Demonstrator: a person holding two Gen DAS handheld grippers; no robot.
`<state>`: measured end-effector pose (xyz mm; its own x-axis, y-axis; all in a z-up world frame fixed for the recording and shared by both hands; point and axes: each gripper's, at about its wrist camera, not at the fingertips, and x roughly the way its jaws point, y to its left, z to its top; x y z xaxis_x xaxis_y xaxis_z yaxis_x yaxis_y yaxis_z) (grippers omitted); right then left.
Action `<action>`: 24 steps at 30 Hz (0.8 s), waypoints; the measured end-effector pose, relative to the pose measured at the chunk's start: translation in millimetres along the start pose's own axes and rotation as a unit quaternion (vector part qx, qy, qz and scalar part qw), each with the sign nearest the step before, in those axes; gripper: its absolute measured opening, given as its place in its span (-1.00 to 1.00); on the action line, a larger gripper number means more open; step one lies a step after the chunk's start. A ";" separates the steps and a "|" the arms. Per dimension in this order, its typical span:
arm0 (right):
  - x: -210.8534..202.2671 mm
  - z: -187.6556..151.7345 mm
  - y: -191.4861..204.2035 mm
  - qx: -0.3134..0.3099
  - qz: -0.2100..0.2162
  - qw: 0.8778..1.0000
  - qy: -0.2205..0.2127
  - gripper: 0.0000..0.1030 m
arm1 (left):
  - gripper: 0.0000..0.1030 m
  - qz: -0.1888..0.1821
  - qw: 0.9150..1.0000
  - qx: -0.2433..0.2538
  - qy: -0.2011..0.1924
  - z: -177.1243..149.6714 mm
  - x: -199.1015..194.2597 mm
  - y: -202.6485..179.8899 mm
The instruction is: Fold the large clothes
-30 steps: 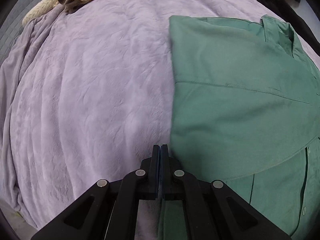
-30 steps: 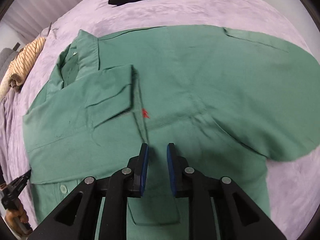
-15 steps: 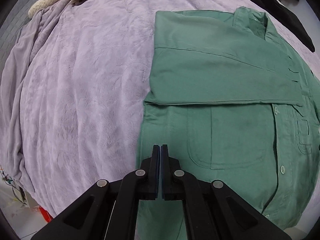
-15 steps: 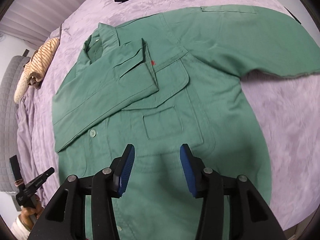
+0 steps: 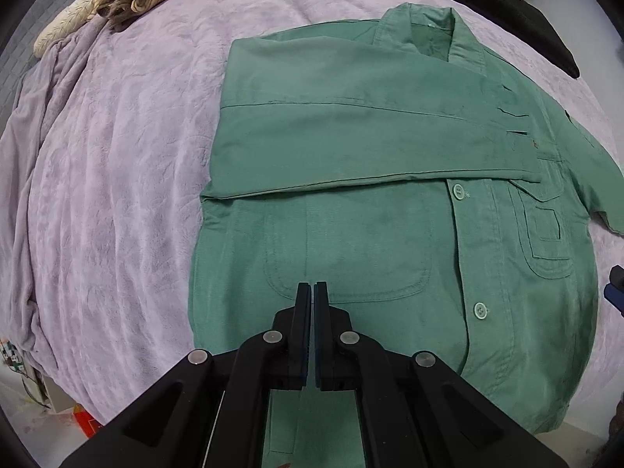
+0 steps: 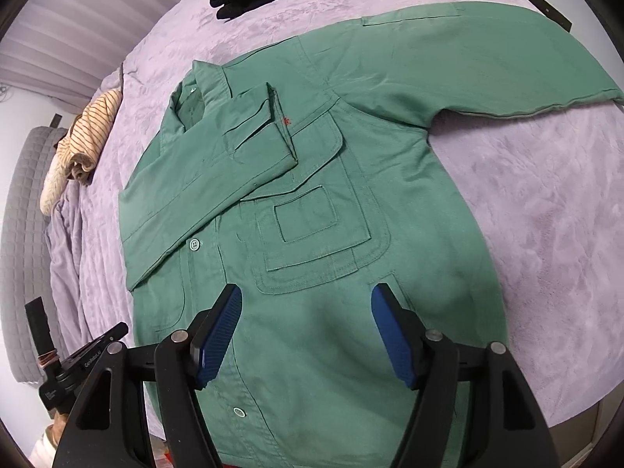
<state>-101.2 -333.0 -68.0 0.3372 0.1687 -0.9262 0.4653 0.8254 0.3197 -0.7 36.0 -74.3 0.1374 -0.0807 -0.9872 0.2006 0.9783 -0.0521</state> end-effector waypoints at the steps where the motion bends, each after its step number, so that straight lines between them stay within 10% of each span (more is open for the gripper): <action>1: -1.7 -0.2 -2.5 0.003 0.001 1.000 0.000 0.41 | -0.97 0.001 1.000 0.001 -0.002 0.1 -1.2 -4.8; 5: -6.1 0.6 -10.5 0.009 0.004 1.000 -0.003 0.44 | -0.81 -0.010 1.000 0.005 -0.012 3.7 -6.1 -19.9; 6: -7.2 0.8 -12.3 0.010 0.005 1.000 -0.005 0.44 | 0.45 -0.014 1.000 0.004 -0.012 5.0 -7.6 -23.0; 7: -8.4 0.9 -14.0 0.011 0.006 1.000 -0.007 0.44 | 0.95 -0.018 1.000 0.002 -0.008 6.9 -7.5 -25.9; 24: -29.5 7.1 -40.7 0.044 0.084 0.994 -0.048 0.71 | 1.00 0.003 0.998 0.050 -0.029 40.6 51.1 -78.9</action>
<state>-124.3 -375.4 -52.3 0.4913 0.2445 -0.8360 0.4635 0.7392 0.4886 29.9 -53.0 -114.5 0.1935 -0.0886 -0.9771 0.2954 0.9550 -0.0281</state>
